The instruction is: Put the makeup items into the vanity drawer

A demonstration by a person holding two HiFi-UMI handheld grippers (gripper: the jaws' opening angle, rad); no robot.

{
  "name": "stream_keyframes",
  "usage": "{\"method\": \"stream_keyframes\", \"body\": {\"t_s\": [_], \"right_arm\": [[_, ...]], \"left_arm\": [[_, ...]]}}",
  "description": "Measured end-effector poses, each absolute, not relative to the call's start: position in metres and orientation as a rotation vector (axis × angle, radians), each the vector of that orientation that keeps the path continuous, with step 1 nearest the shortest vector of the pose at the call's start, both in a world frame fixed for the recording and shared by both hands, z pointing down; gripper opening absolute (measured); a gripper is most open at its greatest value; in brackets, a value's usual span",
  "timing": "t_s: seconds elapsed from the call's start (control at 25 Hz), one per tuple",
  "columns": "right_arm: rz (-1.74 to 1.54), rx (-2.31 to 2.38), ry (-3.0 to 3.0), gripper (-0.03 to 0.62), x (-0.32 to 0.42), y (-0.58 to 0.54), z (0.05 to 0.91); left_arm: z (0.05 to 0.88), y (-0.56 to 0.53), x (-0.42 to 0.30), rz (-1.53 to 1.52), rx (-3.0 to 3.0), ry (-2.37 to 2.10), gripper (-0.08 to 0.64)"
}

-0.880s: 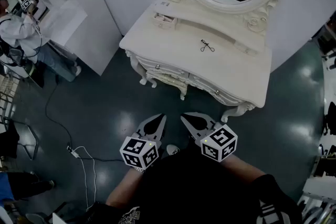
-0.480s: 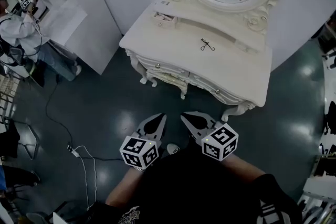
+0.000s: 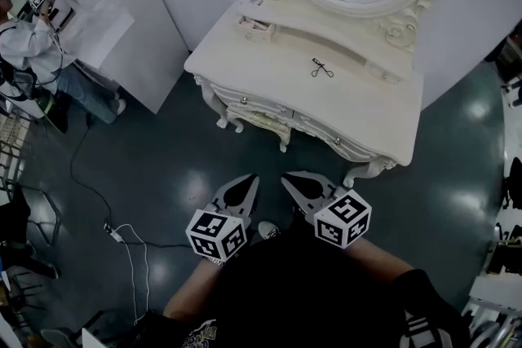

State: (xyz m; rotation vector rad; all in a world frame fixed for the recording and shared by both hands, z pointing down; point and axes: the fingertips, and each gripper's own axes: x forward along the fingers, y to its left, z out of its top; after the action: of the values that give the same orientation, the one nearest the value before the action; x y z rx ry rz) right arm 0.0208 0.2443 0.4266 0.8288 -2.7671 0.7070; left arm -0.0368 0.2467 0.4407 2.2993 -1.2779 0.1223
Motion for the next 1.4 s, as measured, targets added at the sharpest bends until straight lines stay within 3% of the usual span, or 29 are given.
{"method": "stream_keyframes", "body": {"t_s": [1.4], "right_arm": [[0.766, 0.916, -2.695, 0.029, 0.081, 0.168, 0.44]], "left_arm": [[0.457, 0.17, 0.033, 0.163, 2.31, -1.157, 0.0]]}}
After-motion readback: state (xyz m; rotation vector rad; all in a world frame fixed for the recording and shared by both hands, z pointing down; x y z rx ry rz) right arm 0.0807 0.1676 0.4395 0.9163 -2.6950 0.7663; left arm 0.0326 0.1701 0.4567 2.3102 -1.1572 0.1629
